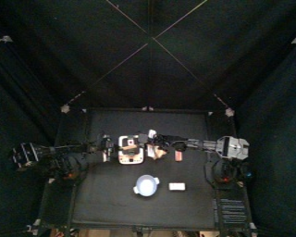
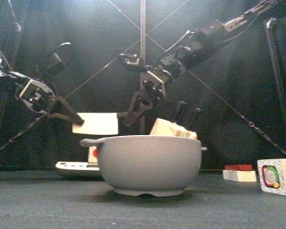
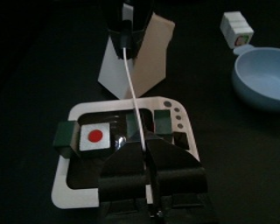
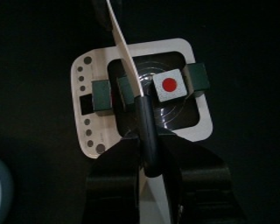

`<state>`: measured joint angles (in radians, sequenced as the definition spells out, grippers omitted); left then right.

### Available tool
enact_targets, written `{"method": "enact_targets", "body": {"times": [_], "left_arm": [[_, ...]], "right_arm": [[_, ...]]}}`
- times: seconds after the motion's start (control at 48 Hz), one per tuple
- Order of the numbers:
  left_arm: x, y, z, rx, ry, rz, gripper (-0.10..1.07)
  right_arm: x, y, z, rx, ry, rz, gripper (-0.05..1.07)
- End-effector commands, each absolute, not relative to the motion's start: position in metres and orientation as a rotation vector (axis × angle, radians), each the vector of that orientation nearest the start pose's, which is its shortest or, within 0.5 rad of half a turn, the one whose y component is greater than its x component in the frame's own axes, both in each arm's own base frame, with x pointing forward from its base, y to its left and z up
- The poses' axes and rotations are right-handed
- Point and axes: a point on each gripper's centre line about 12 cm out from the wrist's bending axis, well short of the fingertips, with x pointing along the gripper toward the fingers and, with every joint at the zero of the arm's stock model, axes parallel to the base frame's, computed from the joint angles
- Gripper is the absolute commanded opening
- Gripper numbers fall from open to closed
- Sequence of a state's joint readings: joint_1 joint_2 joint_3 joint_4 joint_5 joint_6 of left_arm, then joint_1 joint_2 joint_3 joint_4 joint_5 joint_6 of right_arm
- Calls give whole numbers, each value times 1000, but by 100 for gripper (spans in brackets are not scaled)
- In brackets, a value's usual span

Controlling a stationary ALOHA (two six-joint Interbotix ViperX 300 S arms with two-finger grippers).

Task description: Put cleaver in holder

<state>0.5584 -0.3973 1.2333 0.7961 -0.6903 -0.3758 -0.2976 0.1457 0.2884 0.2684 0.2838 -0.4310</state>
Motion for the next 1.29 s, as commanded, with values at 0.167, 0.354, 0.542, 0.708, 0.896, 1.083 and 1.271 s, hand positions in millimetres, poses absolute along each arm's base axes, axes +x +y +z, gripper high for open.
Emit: {"method": "enact_targets", "body": {"times": [0.167, 0.354, 0.542, 0.708, 0.896, 1.083, 1.271], "left_arm": [[234, 76, 180, 114, 235, 44, 17], [233, 76, 182, 69, 213, 75, 30], [234, 63, 200, 48, 131, 59, 53], [227, 55, 218, 51, 59, 60, 67], [211, 60, 233, -1, -6, 158, 68], [199, 59, 230, -26, -14, 190, 68], [197, 58, 230, -26, -21, 191, 68]], "right_arm": [[453, -122, 242, -37, 615, -161, 48], [451, -112, 246, 6, 601, -149, 48], [444, -97, 247, 63, 596, -129, 48], [436, -86, 254, 94, 590, -111, 48], [425, -61, 248, 152, 671, -41, 48], [420, -42, 263, 378, 705, -16, 48], [412, -33, 282, 627, 772, -53, 48]]}}
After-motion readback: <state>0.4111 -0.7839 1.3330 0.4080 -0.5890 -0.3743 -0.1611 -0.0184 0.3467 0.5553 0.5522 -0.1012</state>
